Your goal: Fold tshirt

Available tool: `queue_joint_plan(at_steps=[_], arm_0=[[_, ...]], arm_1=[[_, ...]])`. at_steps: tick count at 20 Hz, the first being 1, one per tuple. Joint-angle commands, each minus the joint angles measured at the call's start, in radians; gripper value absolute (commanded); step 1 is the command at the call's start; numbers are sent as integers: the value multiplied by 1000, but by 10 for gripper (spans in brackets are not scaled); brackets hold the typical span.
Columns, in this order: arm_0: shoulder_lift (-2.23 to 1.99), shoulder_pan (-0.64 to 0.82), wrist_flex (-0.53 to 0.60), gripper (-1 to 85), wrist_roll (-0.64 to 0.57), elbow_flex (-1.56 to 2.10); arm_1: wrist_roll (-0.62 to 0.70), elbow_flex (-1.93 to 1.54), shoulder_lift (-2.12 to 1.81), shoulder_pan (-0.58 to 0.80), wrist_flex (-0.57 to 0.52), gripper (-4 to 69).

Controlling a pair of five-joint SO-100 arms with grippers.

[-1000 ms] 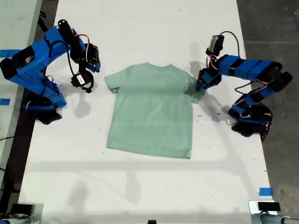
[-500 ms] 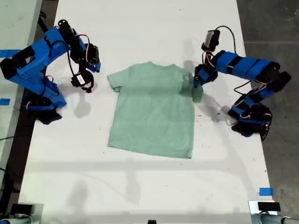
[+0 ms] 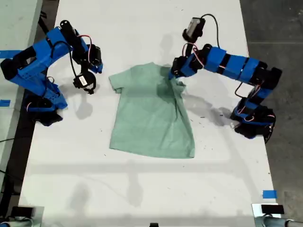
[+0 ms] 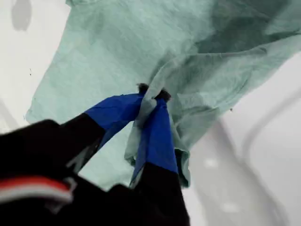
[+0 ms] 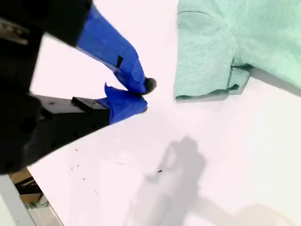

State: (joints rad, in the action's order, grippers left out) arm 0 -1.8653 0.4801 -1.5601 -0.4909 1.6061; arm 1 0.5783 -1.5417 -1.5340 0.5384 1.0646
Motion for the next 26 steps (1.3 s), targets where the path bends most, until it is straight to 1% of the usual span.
queue_joint_plan(at_steps=[1,2,3,4,5,7,8,9,10,11,12,14,15,16,19,20,23,26], arm_0=[[-5,-17,9,1,5,-37],[-5,-18,8,1,6,-37],[-5,-21,6,1,8,-37],[-5,-23,6,1,9,-37],[-5,-25,6,1,11,-37],[-5,-26,6,1,12,-37],[-5,-26,6,1,12,-35],[-5,-26,6,1,12,-35],[-3,-26,8,1,14,-34],[-2,-26,8,1,14,-34],[2,-26,9,1,15,-35],[6,-25,12,3,17,-40],[11,-25,14,22,17,-43],[26,-23,8,59,15,-54],[100,-11,9,267,-17,-95],[133,-6,15,299,-37,-118],[245,28,37,339,-94,-189],[350,80,78,347,-147,-207]], arm_1=[[-48,144,160,-34,-124,-10],[-55,158,230,-37,-167,39],[-66,183,293,-46,-202,164],[-66,244,364,-52,-190,211],[-77,319,439,-55,-138,253],[-84,451,546,-57,-12,285],[-75,460,545,-61,14,309],[-57,463,509,-71,41,360],[-49,466,453,-78,80,358],[-46,471,382,-89,123,325],[-40,466,305,-92,169,316],[-28,431,163,-94,262,326],[-21,383,94,-94,284,326],[-21,322,32,-94,299,326],[-41,132,-114,-94,290,325],[-51,74,-153,-94,273,320],[-69,-20,-229,-101,249,317],[-77,-54,-261,-110,244,316]])
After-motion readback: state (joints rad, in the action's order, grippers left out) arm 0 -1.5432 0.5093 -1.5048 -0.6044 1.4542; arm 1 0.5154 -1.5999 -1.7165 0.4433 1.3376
